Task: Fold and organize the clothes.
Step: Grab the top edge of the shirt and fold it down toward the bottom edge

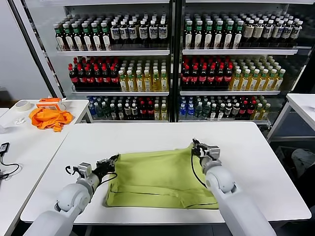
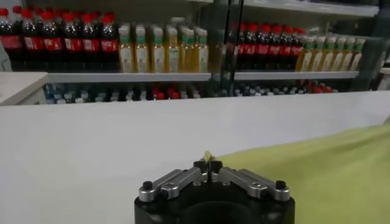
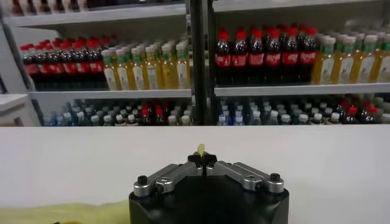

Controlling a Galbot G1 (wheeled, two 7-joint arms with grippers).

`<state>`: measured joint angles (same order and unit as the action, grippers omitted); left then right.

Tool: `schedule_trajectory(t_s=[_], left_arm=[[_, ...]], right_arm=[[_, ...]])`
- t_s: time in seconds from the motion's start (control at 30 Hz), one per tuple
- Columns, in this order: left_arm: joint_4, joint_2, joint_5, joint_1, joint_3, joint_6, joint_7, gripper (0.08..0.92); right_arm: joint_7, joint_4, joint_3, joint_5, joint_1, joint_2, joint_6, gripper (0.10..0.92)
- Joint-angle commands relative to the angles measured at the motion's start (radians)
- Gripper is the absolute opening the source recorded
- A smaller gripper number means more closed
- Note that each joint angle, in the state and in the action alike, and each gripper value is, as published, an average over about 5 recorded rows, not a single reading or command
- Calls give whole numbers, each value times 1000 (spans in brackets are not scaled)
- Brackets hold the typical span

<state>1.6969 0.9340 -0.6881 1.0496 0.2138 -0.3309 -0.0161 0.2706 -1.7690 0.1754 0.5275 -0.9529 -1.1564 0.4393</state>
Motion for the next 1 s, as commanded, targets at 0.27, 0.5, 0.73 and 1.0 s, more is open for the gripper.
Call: schedule_trajectory(t_s=[0.27, 0.5, 0.73, 1.0], left_arm=[[121, -43, -2, 148, 41, 47, 6, 81], [136, -41, -1, 162, 41, 37, 15, 81], [142, -42, 19, 205, 53, 28, 17, 81], [157, -54, 48, 266, 85, 35, 27, 81]], right_arm=[[2, -189, 72, -89, -253, 47, 18, 106], [1, -177, 72, -92, -258, 56, 33, 106], [-3, -218, 78, -84, -279, 77, 45, 106], [-43, -219, 76, -119, -312, 84, -10, 106]])
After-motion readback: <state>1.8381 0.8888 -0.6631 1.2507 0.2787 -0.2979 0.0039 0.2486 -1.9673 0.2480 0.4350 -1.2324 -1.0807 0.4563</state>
